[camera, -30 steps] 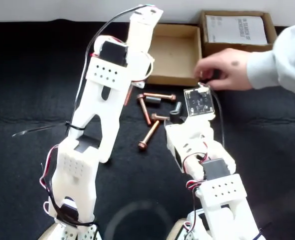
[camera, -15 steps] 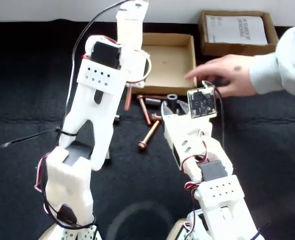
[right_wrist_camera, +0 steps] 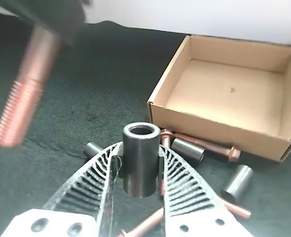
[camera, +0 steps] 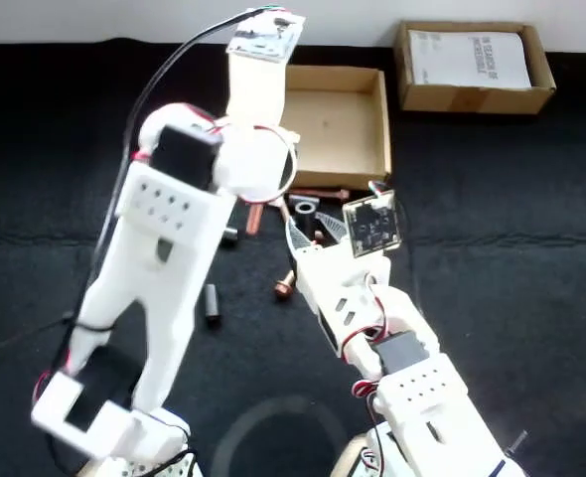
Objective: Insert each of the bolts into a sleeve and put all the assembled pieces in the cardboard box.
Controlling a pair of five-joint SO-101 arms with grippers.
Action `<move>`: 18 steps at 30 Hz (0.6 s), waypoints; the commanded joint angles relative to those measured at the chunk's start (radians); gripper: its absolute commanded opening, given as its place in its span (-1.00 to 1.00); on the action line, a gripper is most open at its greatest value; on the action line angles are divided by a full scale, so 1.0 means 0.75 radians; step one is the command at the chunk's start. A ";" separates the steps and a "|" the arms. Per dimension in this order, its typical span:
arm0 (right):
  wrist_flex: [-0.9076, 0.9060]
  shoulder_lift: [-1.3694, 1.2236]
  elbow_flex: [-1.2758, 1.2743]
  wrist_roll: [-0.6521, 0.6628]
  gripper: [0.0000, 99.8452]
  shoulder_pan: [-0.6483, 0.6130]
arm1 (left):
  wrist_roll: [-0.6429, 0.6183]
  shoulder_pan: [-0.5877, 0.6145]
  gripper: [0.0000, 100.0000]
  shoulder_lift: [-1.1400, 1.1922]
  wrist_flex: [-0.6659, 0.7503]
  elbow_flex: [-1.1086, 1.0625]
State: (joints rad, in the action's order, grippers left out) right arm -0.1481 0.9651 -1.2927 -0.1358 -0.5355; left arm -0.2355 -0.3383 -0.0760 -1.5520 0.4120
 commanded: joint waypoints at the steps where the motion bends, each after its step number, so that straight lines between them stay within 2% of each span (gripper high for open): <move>1: 0.021 0.032 0.007 -0.031 -0.99 -0.011 | 0.051 -0.017 -0.98 -0.269 0.260 -0.300; 7: 0.021 0.032 0.007 -0.031 -0.99 -0.013 | 0.070 -0.017 -0.98 -0.656 0.849 -0.950; 11: 0.019 0.021 0.003 -0.033 -0.99 -0.048 | 0.063 -0.019 -0.98 -0.813 1.166 -1.216; 18: 0.028 0.021 -0.052 -0.035 -0.99 -0.109 | 0.059 -0.062 -0.98 -0.840 1.221 -1.271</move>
State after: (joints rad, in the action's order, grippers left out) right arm -0.1481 0.9651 -1.3249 -0.1511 -0.6061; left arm -0.1926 -0.3705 -0.6590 -0.6651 -0.5470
